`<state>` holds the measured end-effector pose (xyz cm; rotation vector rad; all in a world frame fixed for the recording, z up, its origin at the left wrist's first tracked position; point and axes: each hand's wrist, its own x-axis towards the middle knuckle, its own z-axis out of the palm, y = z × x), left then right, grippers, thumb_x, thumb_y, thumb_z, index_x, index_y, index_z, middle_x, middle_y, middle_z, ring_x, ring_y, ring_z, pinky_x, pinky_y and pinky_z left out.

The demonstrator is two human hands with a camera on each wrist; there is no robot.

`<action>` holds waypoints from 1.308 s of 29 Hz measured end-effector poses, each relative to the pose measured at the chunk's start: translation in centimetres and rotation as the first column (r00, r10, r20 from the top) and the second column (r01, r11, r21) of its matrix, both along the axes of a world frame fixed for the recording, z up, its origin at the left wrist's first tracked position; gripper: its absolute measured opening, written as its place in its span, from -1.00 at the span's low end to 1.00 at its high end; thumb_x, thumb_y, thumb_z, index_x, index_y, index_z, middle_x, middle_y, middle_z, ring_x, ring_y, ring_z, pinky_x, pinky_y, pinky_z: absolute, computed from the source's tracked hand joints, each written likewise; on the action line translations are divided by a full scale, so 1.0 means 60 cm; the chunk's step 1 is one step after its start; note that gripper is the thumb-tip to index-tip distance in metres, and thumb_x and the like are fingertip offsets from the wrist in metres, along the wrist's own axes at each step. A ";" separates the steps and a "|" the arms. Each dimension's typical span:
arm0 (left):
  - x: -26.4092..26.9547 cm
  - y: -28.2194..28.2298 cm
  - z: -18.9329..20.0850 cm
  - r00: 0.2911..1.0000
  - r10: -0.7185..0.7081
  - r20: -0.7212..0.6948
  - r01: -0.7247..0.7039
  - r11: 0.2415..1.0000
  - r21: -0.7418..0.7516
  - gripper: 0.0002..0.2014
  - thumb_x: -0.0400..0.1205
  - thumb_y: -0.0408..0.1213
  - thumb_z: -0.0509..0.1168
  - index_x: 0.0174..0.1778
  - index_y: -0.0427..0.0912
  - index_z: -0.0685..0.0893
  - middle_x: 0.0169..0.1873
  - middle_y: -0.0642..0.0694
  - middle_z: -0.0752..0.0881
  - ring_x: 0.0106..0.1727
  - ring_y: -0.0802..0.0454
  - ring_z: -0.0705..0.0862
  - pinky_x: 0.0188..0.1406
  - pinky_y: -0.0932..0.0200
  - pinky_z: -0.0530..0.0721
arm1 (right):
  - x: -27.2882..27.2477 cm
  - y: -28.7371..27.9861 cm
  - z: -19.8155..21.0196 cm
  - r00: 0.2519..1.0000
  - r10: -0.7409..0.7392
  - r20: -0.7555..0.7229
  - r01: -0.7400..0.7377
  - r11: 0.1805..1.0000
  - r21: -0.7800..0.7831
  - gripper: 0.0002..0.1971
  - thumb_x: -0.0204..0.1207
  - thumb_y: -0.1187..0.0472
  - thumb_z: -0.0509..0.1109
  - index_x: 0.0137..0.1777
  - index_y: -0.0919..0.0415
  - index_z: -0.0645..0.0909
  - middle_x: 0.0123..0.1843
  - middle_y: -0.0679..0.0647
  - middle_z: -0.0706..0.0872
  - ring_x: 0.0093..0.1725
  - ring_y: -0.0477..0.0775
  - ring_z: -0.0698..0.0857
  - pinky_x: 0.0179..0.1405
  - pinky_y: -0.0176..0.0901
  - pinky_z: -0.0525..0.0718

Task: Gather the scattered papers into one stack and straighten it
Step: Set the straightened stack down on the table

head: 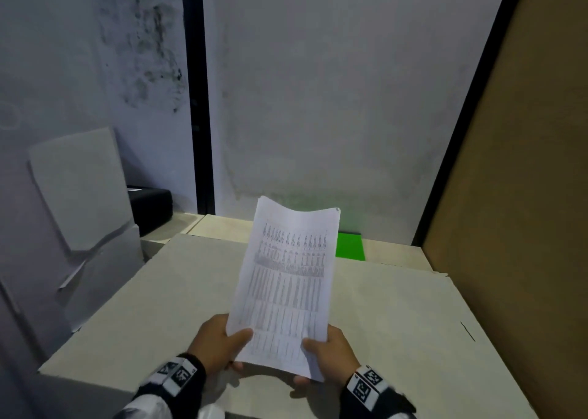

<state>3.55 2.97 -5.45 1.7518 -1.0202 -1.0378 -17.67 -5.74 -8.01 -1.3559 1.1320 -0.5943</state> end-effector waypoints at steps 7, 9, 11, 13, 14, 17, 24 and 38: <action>0.153 0.041 0.034 0.999 -0.024 0.034 0.018 0.984 0.178 -0.88 0.64 -0.34 0.41 0.07 -0.16 0.75 -0.23 -0.23 0.88 -0.38 -0.19 0.78 -0.54 0.14 0.71 | 0.118 0.015 0.010 0.958 0.107 0.265 -0.221 0.866 0.448 -0.64 0.57 0.54 0.34 0.31 0.26 0.65 0.33 0.39 0.77 0.12 0.53 0.82 -0.10 0.40 0.83; 0.198 0.058 0.029 0.999 0.000 0.043 -0.011 0.969 0.247 -0.83 0.63 -0.35 0.41 0.13 -0.19 0.74 -0.20 -0.23 0.89 -0.34 -0.17 0.81 -0.52 0.14 0.70 | 0.170 0.025 0.006 0.968 0.105 0.228 -0.213 0.826 0.522 -0.62 0.64 0.52 0.29 0.40 0.27 0.60 0.37 0.37 0.75 0.11 0.48 0.82 -0.27 0.24 0.86; 0.235 0.070 0.018 1.000 0.025 0.009 -0.027 0.950 0.312 -0.80 0.63 -0.42 0.39 0.17 -0.30 0.72 -0.14 -0.29 0.88 -0.30 -0.20 0.83 -0.43 0.07 0.76 | 0.216 0.032 -0.002 0.978 0.092 0.188 -0.185 0.805 0.564 -0.60 0.66 0.51 0.28 0.47 0.29 0.55 0.34 0.36 0.77 0.13 0.46 0.81 -0.35 0.19 0.86; 0.266 0.079 0.004 0.994 0.082 -0.065 -0.053 0.931 0.361 -0.78 0.63 -0.49 0.36 0.19 -0.44 0.68 -0.10 -0.42 0.84 -0.33 -0.28 0.79 -0.35 -0.05 0.81 | 0.257 0.047 -0.010 0.981 0.102 0.164 -0.180 0.793 0.582 -0.60 0.65 0.49 0.28 0.48 0.33 0.53 0.28 0.37 0.80 0.13 0.46 0.81 -0.34 0.19 0.85; 0.279 0.079 -0.003 0.990 0.106 -0.091 -0.064 0.922 0.383 -0.78 0.64 -0.50 0.34 0.18 -0.47 0.67 -0.09 -0.49 0.82 -0.36 -0.30 0.75 -0.34 -0.09 0.80 | 0.273 0.053 -0.015 0.981 0.100 0.168 -0.181 0.789 0.588 -0.58 0.64 0.49 0.28 0.49 0.32 0.53 0.25 0.39 0.81 0.10 0.47 0.82 -0.26 0.23 0.86; 0.309 0.074 -0.025 0.982 0.159 -0.102 -0.104 0.905 0.413 -0.78 0.63 -0.52 0.34 0.18 -0.50 0.65 -0.07 -0.57 0.79 -0.35 -0.27 0.67 -0.42 -0.04 0.74 | 0.294 0.060 -0.032 0.985 0.066 0.161 -0.147 0.810 0.567 -0.62 0.52 0.55 0.26 0.31 0.38 0.64 0.08 0.46 0.86 -0.14 0.48 0.85 -0.24 0.12 0.79; 0.361 0.052 -0.047 0.967 0.130 0.217 -0.204 0.909 0.364 -0.73 0.59 -0.26 0.45 0.14 -0.30 0.67 -0.15 -0.24 0.85 -0.36 -0.12 0.70 -0.31 0.06 0.72 | 0.294 0.035 -0.053 0.992 -0.075 -0.098 0.096 0.966 0.241 -0.82 0.24 0.49 0.52 -0.15 0.36 0.73 -0.29 0.38 0.86 -0.40 0.34 0.84 -0.32 0.23 0.87; 0.392 0.101 -0.106 0.819 0.205 0.535 -0.281 0.958 0.063 -0.69 0.75 -0.24 0.20 0.35 0.03 0.71 0.18 -0.04 0.78 0.04 0.03 0.69 0.10 0.17 0.58 | 0.332 0.045 -0.049 0.964 -0.005 -0.266 0.011 1.000 0.020 -0.73 0.49 0.40 0.48 0.12 0.15 0.86 0.10 0.06 0.90 -0.13 -0.01 0.79 -0.50 -0.59 0.58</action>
